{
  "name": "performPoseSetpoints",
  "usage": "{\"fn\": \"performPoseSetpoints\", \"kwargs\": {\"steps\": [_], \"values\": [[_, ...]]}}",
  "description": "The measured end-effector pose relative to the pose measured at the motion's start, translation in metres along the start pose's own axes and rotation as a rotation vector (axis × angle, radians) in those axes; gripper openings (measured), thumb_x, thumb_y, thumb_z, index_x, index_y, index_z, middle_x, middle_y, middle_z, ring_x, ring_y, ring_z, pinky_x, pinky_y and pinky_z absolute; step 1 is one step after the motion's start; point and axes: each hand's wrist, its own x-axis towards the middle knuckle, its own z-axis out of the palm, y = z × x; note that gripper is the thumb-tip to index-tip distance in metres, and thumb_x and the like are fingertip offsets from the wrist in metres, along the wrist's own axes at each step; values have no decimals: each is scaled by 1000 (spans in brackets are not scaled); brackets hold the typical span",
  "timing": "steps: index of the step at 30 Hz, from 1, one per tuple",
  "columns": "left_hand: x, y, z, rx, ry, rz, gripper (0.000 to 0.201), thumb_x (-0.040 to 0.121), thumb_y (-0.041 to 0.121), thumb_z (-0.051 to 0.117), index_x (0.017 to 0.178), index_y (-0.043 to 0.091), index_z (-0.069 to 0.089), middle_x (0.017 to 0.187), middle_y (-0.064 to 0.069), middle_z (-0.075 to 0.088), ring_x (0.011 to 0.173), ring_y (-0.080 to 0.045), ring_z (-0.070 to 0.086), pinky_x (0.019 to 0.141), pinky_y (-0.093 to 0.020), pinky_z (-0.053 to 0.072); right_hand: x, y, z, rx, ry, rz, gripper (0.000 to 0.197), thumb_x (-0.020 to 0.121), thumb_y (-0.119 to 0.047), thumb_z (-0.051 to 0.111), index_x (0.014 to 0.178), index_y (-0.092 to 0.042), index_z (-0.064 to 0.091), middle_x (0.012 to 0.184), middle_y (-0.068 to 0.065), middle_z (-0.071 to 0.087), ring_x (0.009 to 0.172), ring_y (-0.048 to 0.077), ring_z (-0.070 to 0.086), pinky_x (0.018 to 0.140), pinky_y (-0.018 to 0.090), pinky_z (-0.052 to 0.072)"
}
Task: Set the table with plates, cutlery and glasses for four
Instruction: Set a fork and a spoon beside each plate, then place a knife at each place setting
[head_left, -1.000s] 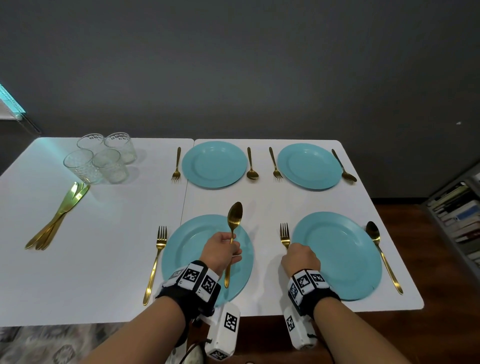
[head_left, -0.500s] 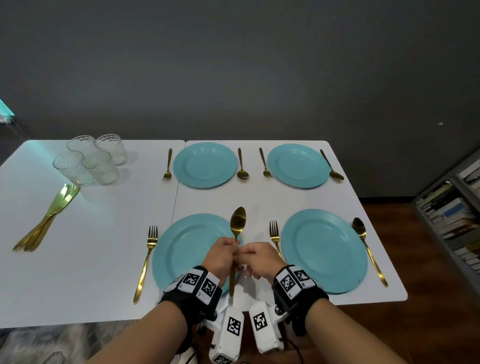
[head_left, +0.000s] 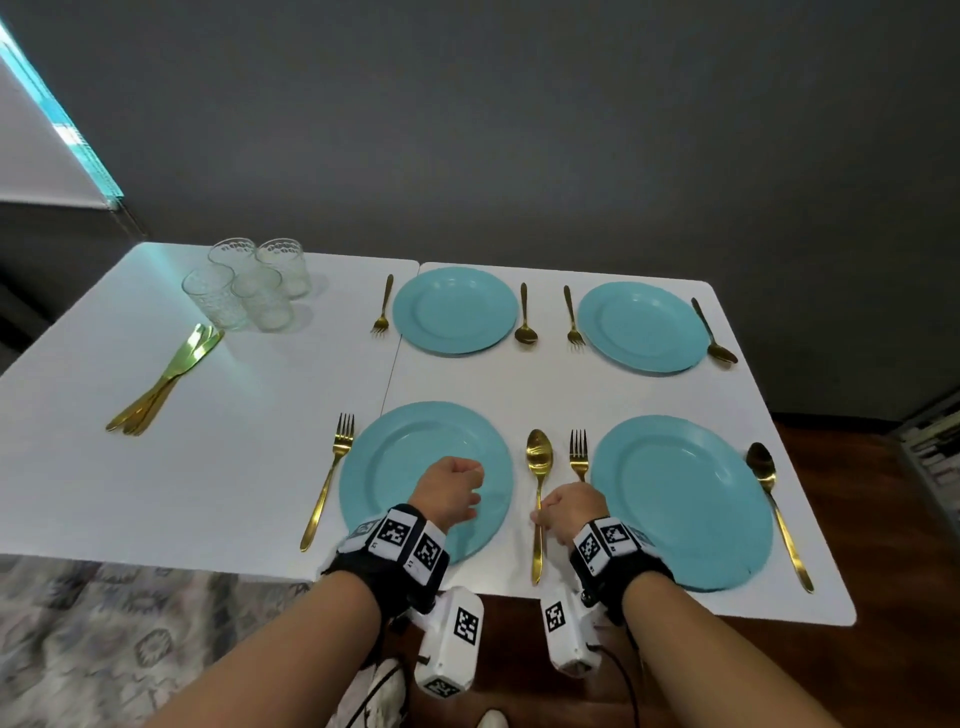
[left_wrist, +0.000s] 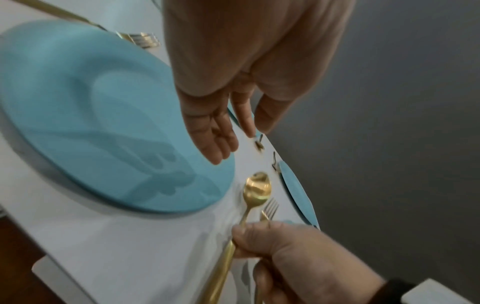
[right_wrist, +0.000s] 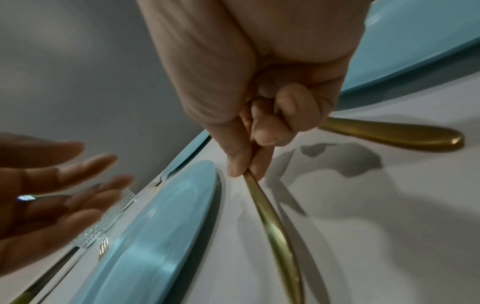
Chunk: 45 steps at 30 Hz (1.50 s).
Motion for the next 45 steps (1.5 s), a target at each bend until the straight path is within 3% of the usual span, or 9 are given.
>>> {"fn": "performPoseSetpoints", "kwargs": {"steps": [6, 19, 24, 29, 32, 37, 40, 42, 45], "values": [[-8, -8, -24, -43, 83, 15, 15, 95, 5, 46, 83, 14, 50, 77, -2, 51, 61, -14, 48, 57, -24, 42, 7, -15, 6, -219, 28, 16, 42, 90, -42, 56, 111, -7, 67, 118, 5, 65, 111, 19, 60, 85, 22, 45], [-2, -9, -52, -61, 89, 31, 8, 96, 5, 45, 102, 6, 50, 78, -4, 52, 61, -16, 49, 57, -24, 43, 12, -32, 19, -414, -2, 77, 38, 85, -44, 61, 95, -8, 70, 103, 3, 71, 82, 16, 59, 42, 19, 24], [14, -1, -68, -32, 24, 32, 10, 95, 3, 45, 89, 10, 50, 77, -3, 52, 59, -15, 48, 56, -24, 42, 7, -37, 15, -422, 22, 106, 45, 86, -51, 56, 96, -9, 70, 105, 2, 70, 93, 16, 64, 60, 21, 37], [37, 14, -104, 7, -28, 38, 18, 94, 2, 45, 80, 13, 49, 73, -3, 50, 56, -15, 45, 52, -23, 37, 4, -60, 3, -329, 148, 154, 18, 86, -22, 57, 91, -9, 69, 101, 8, 69, 89, 21, 64, 67, 22, 48], [56, 29, -135, 53, -31, 54, 16, 92, 1, 46, 80, 11, 51, 72, -4, 50, 54, -16, 46, 49, -23, 38, 2, -95, 3, -270, 212, 81, 26, 85, -18, 56, 107, -13, 70, 115, 4, 67, 109, 22, 61, 88, 25, 51], [88, 49, -201, 194, 51, 103, 28, 90, 2, 45, 65, 14, 49, 68, -8, 48, 57, -21, 47, 55, -25, 40, 6, -170, 21, -215, 214, -36, 22, 86, -19, 57, 104, -18, 70, 116, 1, 66, 112, 21, 58, 93, 28, 49], [105, 54, -259, 350, 230, 104, 13, 90, 11, 50, 95, 6, 61, 98, -18, 61, 91, -32, 61, 79, -29, 47, 10, -224, 44, -187, 193, -145, 19, 87, -20, 59, 101, -18, 71, 112, 1, 68, 108, 20, 60, 91, 27, 50], [116, 54, -302, 516, 370, 69, 32, 91, 14, 50, 121, 6, 53, 123, -15, 58, 117, -31, 54, 93, -28, 42, 14, -258, 62, -176, 148, -213, 20, 87, -24, 60, 104, -18, 69, 113, -1, 67, 108, 17, 59, 93, 28, 49], [129, 54, -364, 715, 512, 7, 37, 91, 17, 50, 126, 4, 48, 130, -17, 54, 122, -31, 50, 99, -32, 39, 17, -302, 85, -182, 111, -280, 21, 88, -26, 59, 104, -18, 69, 112, -1, 67, 107, 16, 59, 93, 28, 49]]}}
